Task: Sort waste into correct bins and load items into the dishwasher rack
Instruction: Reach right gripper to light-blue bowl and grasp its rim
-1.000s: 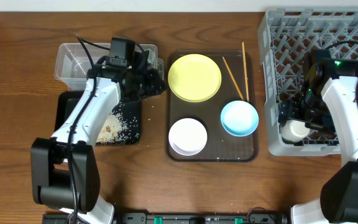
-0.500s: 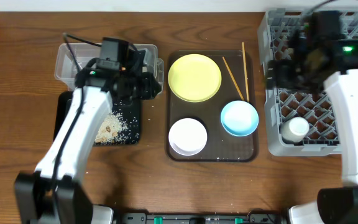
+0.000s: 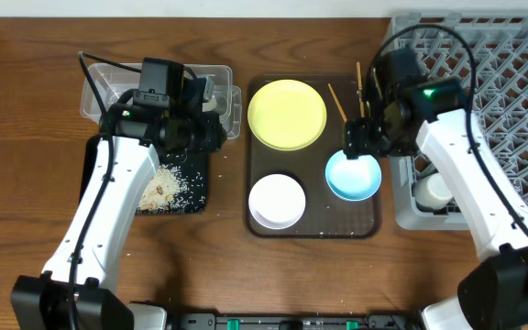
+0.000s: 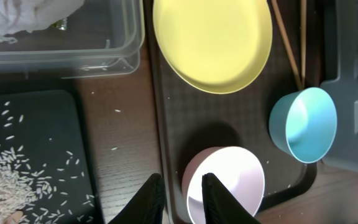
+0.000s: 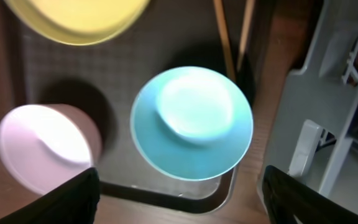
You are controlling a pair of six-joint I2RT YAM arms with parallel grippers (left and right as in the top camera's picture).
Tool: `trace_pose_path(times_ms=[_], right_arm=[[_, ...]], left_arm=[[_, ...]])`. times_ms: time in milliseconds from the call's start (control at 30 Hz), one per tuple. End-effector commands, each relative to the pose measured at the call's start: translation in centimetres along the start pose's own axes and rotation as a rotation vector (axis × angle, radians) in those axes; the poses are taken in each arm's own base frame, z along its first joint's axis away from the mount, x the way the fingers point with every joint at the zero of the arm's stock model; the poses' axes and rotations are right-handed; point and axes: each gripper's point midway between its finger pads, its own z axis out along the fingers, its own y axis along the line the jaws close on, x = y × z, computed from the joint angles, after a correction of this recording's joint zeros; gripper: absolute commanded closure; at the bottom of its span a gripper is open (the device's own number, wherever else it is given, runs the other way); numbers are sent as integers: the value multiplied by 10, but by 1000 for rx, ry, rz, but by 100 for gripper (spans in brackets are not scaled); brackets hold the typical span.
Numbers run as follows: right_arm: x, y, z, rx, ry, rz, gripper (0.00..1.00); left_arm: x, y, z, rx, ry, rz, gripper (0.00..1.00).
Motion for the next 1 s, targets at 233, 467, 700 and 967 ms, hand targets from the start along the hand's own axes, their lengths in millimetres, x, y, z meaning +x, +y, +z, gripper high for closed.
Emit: trace_pose_path(times_ms=[233, 467, 700, 967], right_arm=[[3, -30, 44, 146, -42, 14, 37], [-3, -41, 71, 187, -91, 14, 42], [5, -48, 106, 214, -22, 14, 46], [17, -53, 130, 231, 52, 14, 67]], left_arm=[[-4, 6, 0, -47, -10, 24, 68], [-5, 9, 0, -62, -16, 25, 58], [-5, 9, 0, -62, -16, 25, 49], [-4, 9, 0, -63, -12, 24, 30]])
